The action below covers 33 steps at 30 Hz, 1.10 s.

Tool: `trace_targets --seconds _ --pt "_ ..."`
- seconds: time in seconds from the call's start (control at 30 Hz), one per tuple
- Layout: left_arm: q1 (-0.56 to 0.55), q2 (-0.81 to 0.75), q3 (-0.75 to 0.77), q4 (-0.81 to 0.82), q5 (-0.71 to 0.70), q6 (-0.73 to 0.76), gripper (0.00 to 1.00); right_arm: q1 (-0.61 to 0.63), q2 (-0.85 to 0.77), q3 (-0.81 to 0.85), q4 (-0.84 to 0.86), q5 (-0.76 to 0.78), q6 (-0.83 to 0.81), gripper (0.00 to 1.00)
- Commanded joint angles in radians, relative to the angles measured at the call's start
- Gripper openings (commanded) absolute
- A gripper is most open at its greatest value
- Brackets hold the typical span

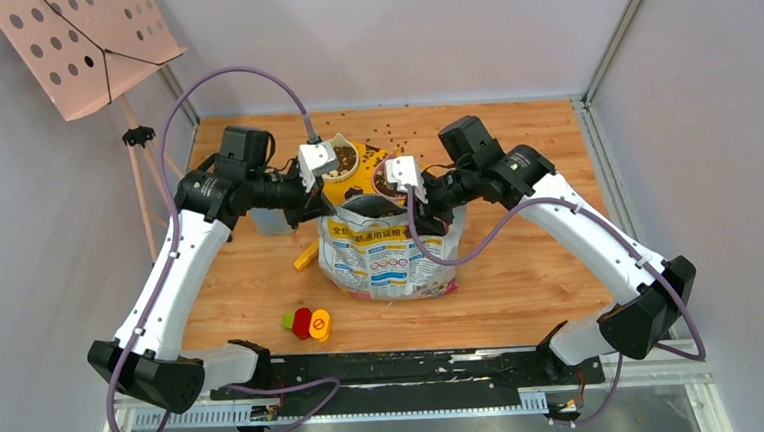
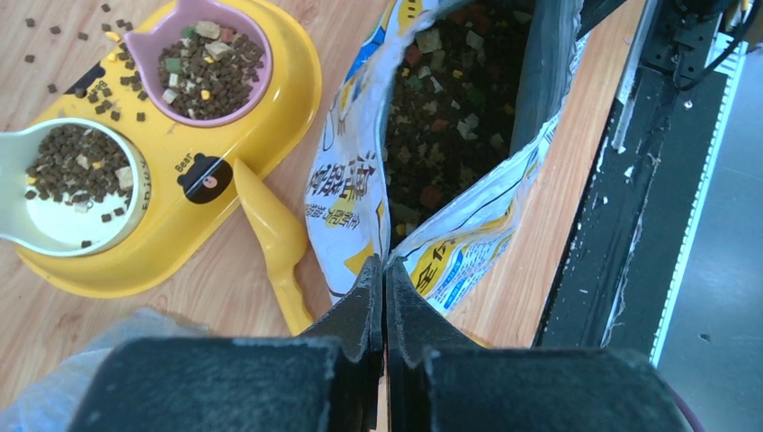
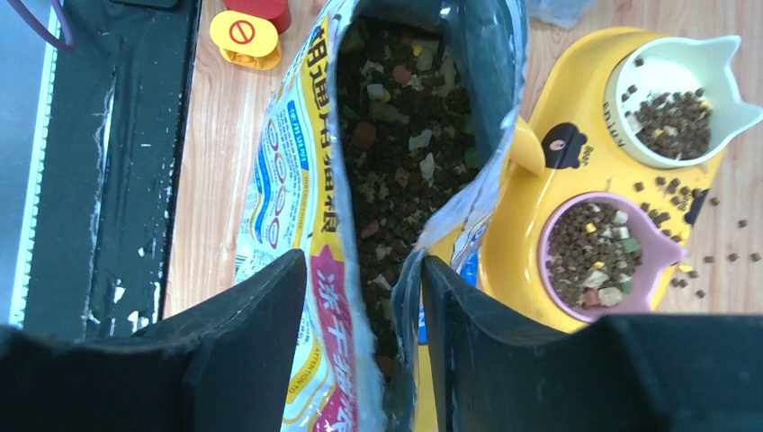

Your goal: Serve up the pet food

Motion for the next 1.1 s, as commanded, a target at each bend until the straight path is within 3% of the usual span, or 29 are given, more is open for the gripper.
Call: trace_targets --seconds 0.0,0.1,0.17,0.23,0.27,0.33,0.37,0.43,0.73,0.9,1.07 --pt "0.014 -0.110 0.020 0.250 -0.024 -0.083 0.00 0.031 -0.042 -0.040 0.083 0.050 0.066 0.47" --pt "0.013 -0.123 0.012 0.247 -0.065 -0.101 0.00 0.036 -0.052 -0.041 0.079 0.091 0.070 0.38" --pt "0.014 -0.126 0.016 0.224 -0.049 -0.100 0.00 0.038 -0.052 -0.033 0.080 0.122 0.075 0.19" --pt "0.013 -0.124 0.022 0.174 0.013 -0.041 0.21 0.038 -0.046 -0.018 0.083 0.154 0.086 0.05" --pt "0.012 -0.126 0.023 0.165 0.036 -0.013 0.42 0.038 -0.042 -0.004 0.085 0.167 0.094 0.03" --pt "0.011 -0.130 0.008 0.175 0.094 -0.003 0.63 0.038 -0.032 0.021 0.084 0.173 0.111 0.00" --pt "0.010 -0.127 0.004 0.195 0.128 -0.005 0.71 0.038 -0.027 0.033 0.083 0.170 0.116 0.00" --pt "-0.001 -0.106 0.007 0.214 0.169 -0.009 0.76 0.038 -0.023 0.046 0.082 0.154 0.121 0.00" --pt "-0.102 0.023 -0.008 0.222 0.273 0.047 0.75 0.038 -0.043 0.031 0.108 0.143 0.105 0.00" --pt "-0.131 0.067 -0.012 0.216 0.280 0.069 0.59 0.038 -0.089 -0.006 0.137 0.141 0.052 0.00" --pt "-0.132 0.139 0.050 0.023 0.273 0.202 0.46 0.036 -0.127 -0.040 0.142 0.148 0.039 0.00"
